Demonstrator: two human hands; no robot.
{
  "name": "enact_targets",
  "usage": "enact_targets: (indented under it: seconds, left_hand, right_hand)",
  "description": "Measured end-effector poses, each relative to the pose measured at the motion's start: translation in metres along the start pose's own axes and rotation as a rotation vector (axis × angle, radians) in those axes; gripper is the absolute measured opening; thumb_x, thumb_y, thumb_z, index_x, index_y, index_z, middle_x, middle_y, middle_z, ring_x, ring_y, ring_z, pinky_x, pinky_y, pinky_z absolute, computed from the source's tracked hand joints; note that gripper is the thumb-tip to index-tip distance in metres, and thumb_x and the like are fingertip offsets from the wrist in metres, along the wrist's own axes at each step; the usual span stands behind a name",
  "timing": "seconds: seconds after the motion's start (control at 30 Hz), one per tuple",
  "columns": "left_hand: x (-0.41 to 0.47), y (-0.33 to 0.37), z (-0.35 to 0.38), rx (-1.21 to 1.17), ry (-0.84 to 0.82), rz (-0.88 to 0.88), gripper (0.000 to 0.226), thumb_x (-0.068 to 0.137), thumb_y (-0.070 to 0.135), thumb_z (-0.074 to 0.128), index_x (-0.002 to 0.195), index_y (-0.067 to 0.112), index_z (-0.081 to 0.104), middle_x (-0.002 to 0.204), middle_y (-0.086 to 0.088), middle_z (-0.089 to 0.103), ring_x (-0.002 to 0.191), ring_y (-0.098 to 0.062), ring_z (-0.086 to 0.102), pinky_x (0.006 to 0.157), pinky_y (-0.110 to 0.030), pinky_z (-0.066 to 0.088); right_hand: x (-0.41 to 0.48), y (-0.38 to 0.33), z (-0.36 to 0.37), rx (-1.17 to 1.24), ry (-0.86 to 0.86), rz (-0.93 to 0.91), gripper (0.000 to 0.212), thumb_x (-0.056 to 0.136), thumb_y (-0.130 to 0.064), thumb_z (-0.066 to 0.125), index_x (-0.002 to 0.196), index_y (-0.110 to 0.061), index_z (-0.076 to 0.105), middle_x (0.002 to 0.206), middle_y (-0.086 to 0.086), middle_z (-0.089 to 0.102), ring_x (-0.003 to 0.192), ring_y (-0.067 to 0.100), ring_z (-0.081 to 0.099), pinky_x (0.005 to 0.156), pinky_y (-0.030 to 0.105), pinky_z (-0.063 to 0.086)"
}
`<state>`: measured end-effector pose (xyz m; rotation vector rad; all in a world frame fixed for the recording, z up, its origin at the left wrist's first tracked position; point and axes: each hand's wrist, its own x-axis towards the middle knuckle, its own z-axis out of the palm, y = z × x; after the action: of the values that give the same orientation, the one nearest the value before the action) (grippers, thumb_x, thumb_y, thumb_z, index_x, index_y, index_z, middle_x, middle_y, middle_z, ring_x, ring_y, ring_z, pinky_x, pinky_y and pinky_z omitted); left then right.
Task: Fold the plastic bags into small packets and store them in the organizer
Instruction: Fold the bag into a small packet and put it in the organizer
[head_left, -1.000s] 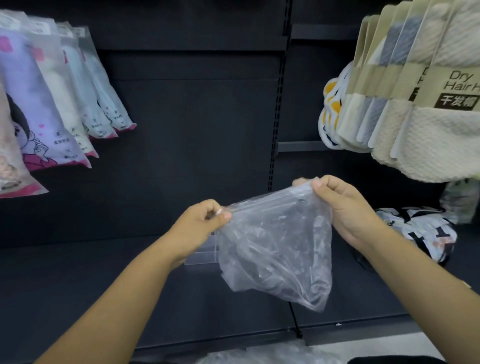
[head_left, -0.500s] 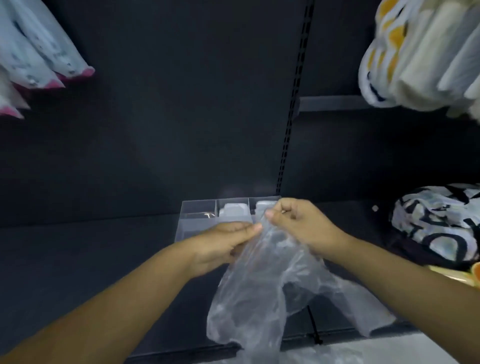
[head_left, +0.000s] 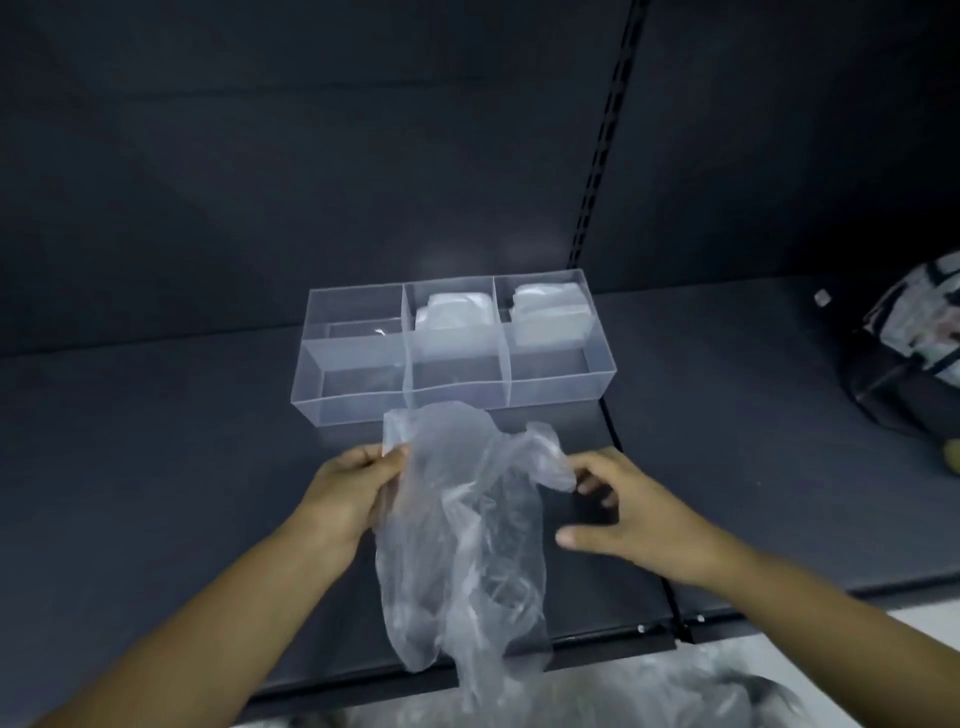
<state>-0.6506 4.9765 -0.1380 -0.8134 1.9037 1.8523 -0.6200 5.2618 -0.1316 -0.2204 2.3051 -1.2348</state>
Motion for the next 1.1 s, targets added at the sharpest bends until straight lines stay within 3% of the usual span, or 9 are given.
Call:
enact_targets:
  seconds: [0.17, 0.33, 0.47, 0.57, 0.63, 0.7, 0.9, 1.0, 1.1]
  left_hand:
    - [0.008, -0.004, -0.005, -0.149, -0.103, -0.051, 0.052, 0.076, 0.048, 0.067, 0.109, 0.007, 0.07, 0.104, -0.011, 0.073, 0.095, -0.025, 0.07, 0.077, -0.035, 0.054]
    - [0.013, -0.004, -0.016, -0.304, -0.152, -0.166, 0.05, 0.078, 0.045, 0.066, 0.112, 0.008, 0.069, 0.108, -0.014, 0.071, 0.094, -0.027, 0.07, 0.073, -0.035, 0.057]
    - [0.015, -0.007, -0.027, -0.332, -0.106, -0.237, 0.054, 0.074, 0.044, 0.071, 0.114, 0.009, 0.069, 0.109, -0.014, 0.071, 0.097, -0.028, 0.068, 0.082, -0.038, 0.055]
    - [0.016, -0.008, -0.034, -0.351, -0.108, -0.263, 0.062, 0.067, 0.047, 0.075, 0.115, 0.008, 0.069, 0.114, -0.016, 0.068, 0.1, -0.031, 0.066, 0.09, -0.042, 0.052]
    - [0.016, -0.009, -0.035, -0.366, -0.131, -0.264, 0.064, 0.066, 0.048, 0.075, 0.116, 0.009, 0.069, 0.115, -0.016, 0.068, 0.099, -0.03, 0.068, 0.082, -0.04, 0.055]
    - [0.017, -0.009, -0.035, -0.373, -0.147, -0.259, 0.064, 0.064, 0.053, 0.075, 0.112, 0.011, 0.07, 0.11, -0.015, 0.07, 0.096, -0.03, 0.07, 0.074, -0.038, 0.057]
    - [0.02, -0.008, -0.04, -0.321, -0.111, -0.237, 0.07, 0.065, 0.06, 0.073, 0.112, 0.009, 0.07, 0.109, -0.017, 0.07, 0.099, -0.033, 0.068, 0.082, -0.043, 0.055]
    - [0.015, -0.003, -0.039, -0.303, -0.074, -0.18, 0.05, 0.07, 0.046, 0.075, 0.103, 0.007, 0.072, 0.098, -0.017, 0.073, 0.087, -0.029, 0.071, 0.067, -0.037, 0.059]
    - [0.015, -0.004, -0.035, -0.286, 0.01, -0.078, 0.025, 0.078, 0.028, 0.074, 0.094, 0.009, 0.072, 0.091, -0.012, 0.073, 0.073, -0.021, 0.071, 0.063, -0.031, 0.057]
  right_hand:
    - [0.024, 0.006, 0.005, 0.081, 0.121, -0.008, 0.005, 0.086, -0.014, 0.07, 0.09, -0.01, 0.068, 0.1, -0.001, 0.054, 0.082, 0.004, 0.053, 0.08, 0.012, 0.039]
    - [0.015, 0.007, -0.013, 0.265, -0.095, -0.013, 0.011, 0.094, -0.018, 0.059, 0.089, -0.014, 0.069, 0.074, -0.011, 0.06, 0.069, 0.005, 0.053, 0.07, 0.015, 0.043]
    - [0.002, 0.009, -0.029, 0.647, -0.226, 0.05, 0.014, 0.092, -0.014, 0.053, 0.083, -0.01, 0.063, 0.07, 0.011, 0.059, 0.05, 0.014, 0.042, 0.052, 0.02, 0.039]
    - [-0.001, 0.008, -0.037, 0.842, -0.281, 0.106, 0.029, 0.083, -0.036, 0.06, 0.069, -0.012, 0.056, 0.063, 0.015, 0.055, 0.051, 0.021, 0.044, 0.052, 0.026, 0.041]
    - [-0.002, 0.007, -0.04, 0.769, -0.286, 0.127, 0.06, 0.08, -0.063, 0.058, 0.071, -0.005, 0.05, 0.063, 0.016, 0.052, 0.054, 0.023, 0.044, 0.055, 0.026, 0.042]
    - [-0.002, 0.004, -0.04, 0.636, -0.253, 0.131, 0.072, 0.078, -0.071, 0.056, 0.072, 0.0, 0.045, 0.063, 0.014, 0.049, 0.055, 0.02, 0.044, 0.055, 0.024, 0.042]
    - [0.003, 0.003, -0.04, 0.474, 0.012, 0.183, 0.017, 0.087, -0.005, 0.062, 0.077, -0.013, 0.052, 0.067, 0.01, 0.06, 0.055, 0.017, 0.052, 0.055, 0.024, 0.045]
    - [0.008, 0.014, -0.043, 0.369, 0.263, 0.217, 0.017, 0.09, 0.003, 0.057, 0.098, -0.012, 0.06, 0.072, 0.011, 0.071, 0.057, 0.016, 0.063, 0.057, 0.025, 0.049]
    - [0.014, 0.024, -0.046, 0.306, 0.371, 0.198, 0.022, 0.095, 0.0, 0.05, 0.101, -0.018, 0.06, 0.075, 0.011, 0.074, 0.057, 0.015, 0.067, 0.055, 0.02, 0.051]
